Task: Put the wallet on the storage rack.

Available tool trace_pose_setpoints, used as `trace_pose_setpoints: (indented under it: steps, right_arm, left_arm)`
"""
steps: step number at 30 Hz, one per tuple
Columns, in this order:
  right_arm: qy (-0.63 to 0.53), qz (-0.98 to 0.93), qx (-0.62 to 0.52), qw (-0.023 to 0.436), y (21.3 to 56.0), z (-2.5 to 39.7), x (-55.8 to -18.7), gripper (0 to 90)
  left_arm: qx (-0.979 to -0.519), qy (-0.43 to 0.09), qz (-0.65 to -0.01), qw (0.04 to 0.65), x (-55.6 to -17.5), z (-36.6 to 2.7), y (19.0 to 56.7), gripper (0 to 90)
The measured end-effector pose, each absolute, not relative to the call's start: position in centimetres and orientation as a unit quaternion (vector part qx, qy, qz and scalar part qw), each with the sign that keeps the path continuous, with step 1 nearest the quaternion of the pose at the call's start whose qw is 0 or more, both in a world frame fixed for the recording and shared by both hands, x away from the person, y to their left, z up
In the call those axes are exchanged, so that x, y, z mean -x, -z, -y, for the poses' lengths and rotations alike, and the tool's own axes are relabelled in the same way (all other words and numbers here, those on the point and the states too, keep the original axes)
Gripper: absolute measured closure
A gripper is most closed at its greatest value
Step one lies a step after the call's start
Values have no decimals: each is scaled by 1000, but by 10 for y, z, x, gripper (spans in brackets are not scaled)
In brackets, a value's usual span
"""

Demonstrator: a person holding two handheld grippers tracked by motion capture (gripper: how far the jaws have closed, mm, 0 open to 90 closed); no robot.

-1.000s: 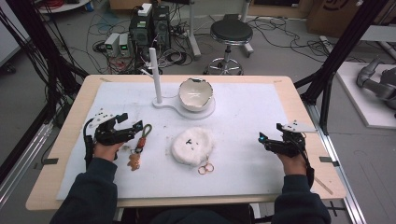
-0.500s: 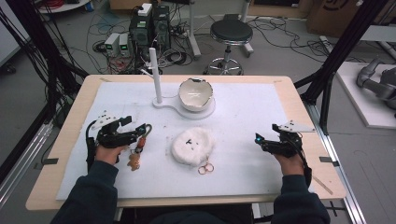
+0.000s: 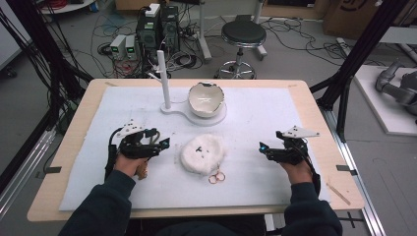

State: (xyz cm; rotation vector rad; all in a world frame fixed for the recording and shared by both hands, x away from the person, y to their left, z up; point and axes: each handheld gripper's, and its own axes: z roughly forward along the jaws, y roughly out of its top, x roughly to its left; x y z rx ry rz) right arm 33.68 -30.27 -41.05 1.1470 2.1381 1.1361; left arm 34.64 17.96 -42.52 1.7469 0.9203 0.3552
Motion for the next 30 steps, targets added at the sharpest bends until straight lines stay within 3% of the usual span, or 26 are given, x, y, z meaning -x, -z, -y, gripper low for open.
trace_pose_setpoints:
  steps: [15, 22, 23, 24, 25, 28, 30]
  right_arm:
    - [-412, -780, -415, 224, 412, 299, -337, 191]
    - [-409, -786, -409, 218, 413, 297, -337, 190]
    - [-409, -786, -409, 217, 413, 297, -337, 191]
    - [-408, -788, -408, 215, 413, 296, -337, 191]
    - [-408, -788, -408, 215, 413, 296, -337, 191]
    - [-406, -794, -401, 209, 414, 292, -338, 191]
    - [-406, -797, -398, 206, 415, 289, -338, 191]
  left_arm:
    - [-799, -97, -366, 467, -352, -120, 440, 222]
    - [-817, -64, -377, 432, -354, -109, 450, 323]
    - [-818, -58, -371, 435, -354, -109, 449, 372]
    - [-818, -34, -364, 444, -354, -110, 450, 496]
    - [-818, -34, -364, 444, -354, -110, 450, 559]
    - [-818, -55, -357, 447, -352, -110, 447, 710]
    - [-812, -58, -353, 461, -351, -113, 444, 749]
